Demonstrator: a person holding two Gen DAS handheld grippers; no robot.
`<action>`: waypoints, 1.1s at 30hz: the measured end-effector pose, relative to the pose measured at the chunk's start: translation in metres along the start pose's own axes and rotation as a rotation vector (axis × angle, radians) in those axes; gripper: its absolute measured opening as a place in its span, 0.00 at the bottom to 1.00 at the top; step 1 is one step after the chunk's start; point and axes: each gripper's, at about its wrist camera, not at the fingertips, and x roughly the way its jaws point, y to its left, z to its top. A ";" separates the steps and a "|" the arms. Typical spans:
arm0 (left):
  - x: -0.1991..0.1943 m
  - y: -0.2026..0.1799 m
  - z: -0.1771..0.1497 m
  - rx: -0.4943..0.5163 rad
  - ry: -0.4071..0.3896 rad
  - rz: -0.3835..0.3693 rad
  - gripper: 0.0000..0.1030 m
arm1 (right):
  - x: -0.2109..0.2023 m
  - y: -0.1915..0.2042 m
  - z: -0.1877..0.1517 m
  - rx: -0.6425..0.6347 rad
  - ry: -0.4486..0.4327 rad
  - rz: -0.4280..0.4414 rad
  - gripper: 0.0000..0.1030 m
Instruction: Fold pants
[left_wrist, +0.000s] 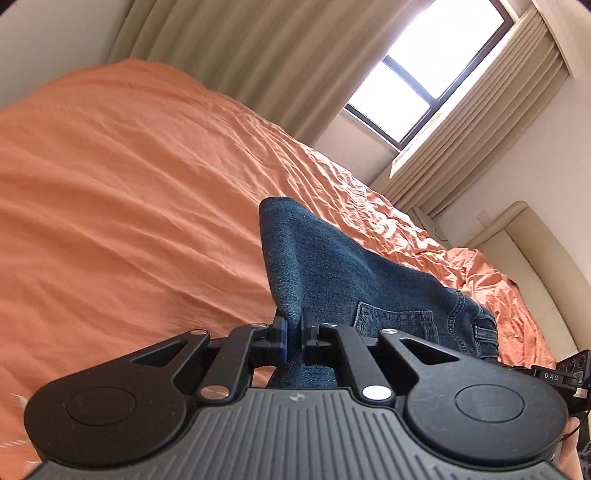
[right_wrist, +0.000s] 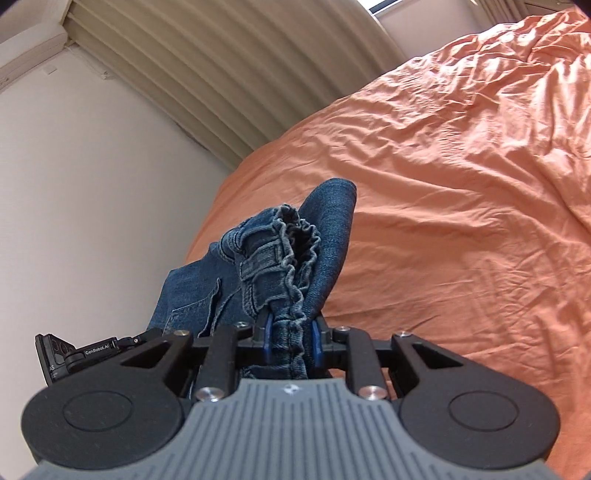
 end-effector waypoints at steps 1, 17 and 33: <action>-0.012 0.002 0.006 0.014 -0.006 0.025 0.06 | 0.012 0.014 -0.005 -0.003 0.012 0.021 0.15; -0.050 0.144 0.025 0.036 0.029 0.271 0.06 | 0.209 0.081 -0.082 0.027 0.211 0.132 0.16; 0.043 0.230 -0.012 -0.046 0.116 0.261 0.12 | 0.293 0.006 -0.099 0.097 0.288 0.025 0.20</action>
